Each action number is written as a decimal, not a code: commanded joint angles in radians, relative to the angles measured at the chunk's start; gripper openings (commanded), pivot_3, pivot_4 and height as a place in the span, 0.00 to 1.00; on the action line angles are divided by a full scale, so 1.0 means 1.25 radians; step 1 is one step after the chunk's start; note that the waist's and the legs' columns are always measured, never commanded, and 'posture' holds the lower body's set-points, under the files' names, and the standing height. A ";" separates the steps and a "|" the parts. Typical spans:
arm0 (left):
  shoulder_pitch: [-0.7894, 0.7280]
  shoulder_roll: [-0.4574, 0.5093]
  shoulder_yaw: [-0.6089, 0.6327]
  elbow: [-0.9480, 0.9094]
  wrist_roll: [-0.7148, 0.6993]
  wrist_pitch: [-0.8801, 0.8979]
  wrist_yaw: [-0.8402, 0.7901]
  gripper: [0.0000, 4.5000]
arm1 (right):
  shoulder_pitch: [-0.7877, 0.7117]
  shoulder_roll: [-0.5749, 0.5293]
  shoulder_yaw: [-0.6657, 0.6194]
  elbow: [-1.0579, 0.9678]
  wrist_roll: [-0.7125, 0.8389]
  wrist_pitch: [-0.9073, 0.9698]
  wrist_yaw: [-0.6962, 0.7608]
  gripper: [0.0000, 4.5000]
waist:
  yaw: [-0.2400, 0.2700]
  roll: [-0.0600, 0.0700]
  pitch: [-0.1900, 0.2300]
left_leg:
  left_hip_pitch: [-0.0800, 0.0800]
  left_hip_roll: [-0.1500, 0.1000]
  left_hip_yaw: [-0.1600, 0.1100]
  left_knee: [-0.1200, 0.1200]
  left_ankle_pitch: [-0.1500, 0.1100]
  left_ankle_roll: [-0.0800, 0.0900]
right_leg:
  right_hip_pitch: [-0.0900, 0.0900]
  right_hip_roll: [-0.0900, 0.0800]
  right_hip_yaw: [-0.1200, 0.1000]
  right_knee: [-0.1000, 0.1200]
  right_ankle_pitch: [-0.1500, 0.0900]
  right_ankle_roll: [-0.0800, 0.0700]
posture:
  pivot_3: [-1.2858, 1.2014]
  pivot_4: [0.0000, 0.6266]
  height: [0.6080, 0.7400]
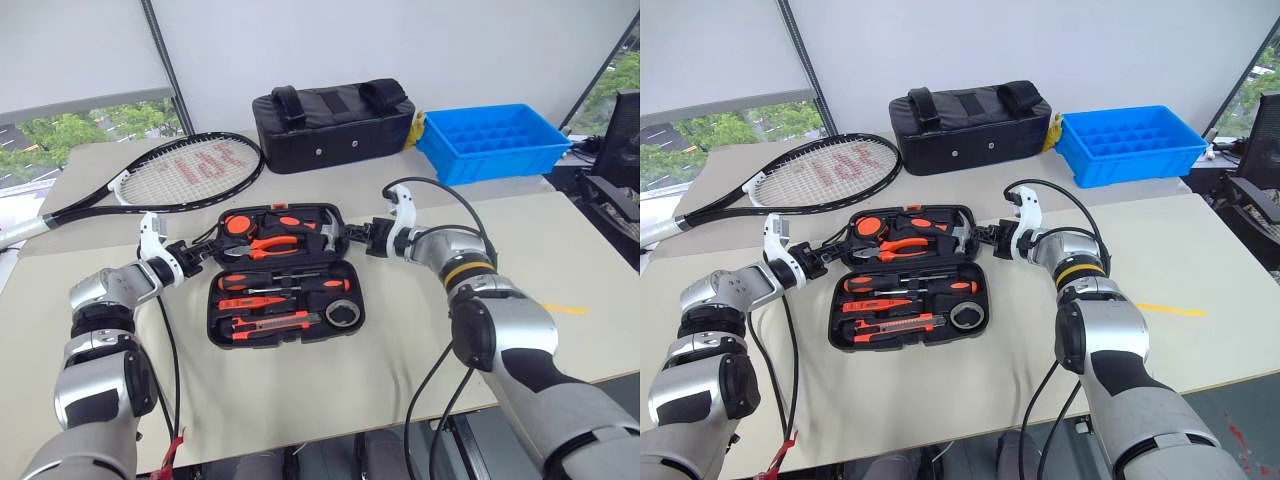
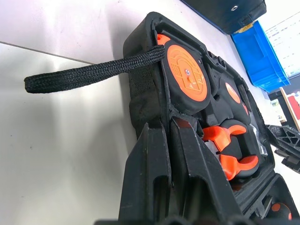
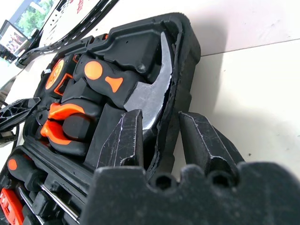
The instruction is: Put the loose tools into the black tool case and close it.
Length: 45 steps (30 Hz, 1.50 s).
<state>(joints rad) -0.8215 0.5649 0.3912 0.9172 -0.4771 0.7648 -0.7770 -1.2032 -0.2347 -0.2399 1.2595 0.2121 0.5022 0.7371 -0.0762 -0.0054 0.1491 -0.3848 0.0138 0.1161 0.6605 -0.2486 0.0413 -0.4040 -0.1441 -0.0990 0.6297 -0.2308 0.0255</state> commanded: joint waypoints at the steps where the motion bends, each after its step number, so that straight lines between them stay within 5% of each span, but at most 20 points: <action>1: 0.029 0.005 -0.009 0.010 0.012 0.010 0.008 0.00 | -0.023 0.003 -0.003 -0.008 0.002 -0.022 0.001 0.27 | 0.000 0.000 0.000 | 0.000 0.000 0.000 0.000 0.000 0.000 | 0.000 0.000 0.000 0.000 0.000 0.000 | 0.52 0.24 1.00; 6: 0.030 0.004 -0.006 0.006 0.010 0.011 0.011 0.00 | -0.026 0.006 -0.005 -0.006 0.002 -0.028 0.005 0.01 | -0.001 0.000 0.000 | 0.000 0.000 0.000 0.000 0.000 0.000 | 0.000 0.000 0.000 0.000 0.000 0.000 | 0.52 0.24 1.00; 24: -0.056 -0.036 0.091 -0.031 -0.059 -0.187 0.058 0.00 | -0.042 0.010 -0.043 0.002 0.017 -0.261 -0.056 0.01 | 0.006 -0.001 0.001 | -0.004 0.000 0.000 0.000 0.000 0.000 | -0.002 0.000 0.000 -0.001 0.001 -0.001 | 0.52 0.24 1.00; 38: 0.151 -0.057 -0.067 -0.335 0.136 -0.665 0.037 0.00 | 0.100 -0.023 0.081 -0.063 -0.109 -0.755 0.056 0.01 | 0.005 -0.001 0.001 | -0.009 -0.001 -0.001 -0.001 0.000 0.000 | -0.006 0.000 -0.004 -0.005 0.000 -0.001 | 0.52 0.24 1.00; 45: 0.243 -0.006 -0.105 -0.310 0.264 -0.927 0.085 0.00 | 0.176 -0.059 0.124 -0.077 -0.169 -0.985 0.013 0.01 | 0.007 -0.001 0.001 | -0.009 0.000 -0.001 0.000 0.000 0.000 | -0.005 0.000 -0.004 -0.004 0.000 -0.001 | 0.52 0.24 1.00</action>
<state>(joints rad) -0.5118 0.4976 0.2272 0.5417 -0.1949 -0.2611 -0.7231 -0.9828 -0.2638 -0.0769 1.2125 0.0104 -0.6192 0.7944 -0.0673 -0.0068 0.1503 -0.3954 0.0137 0.1154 0.6609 -0.2483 0.0414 -0.4100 -0.1437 -0.1037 0.6244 -0.2301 0.0244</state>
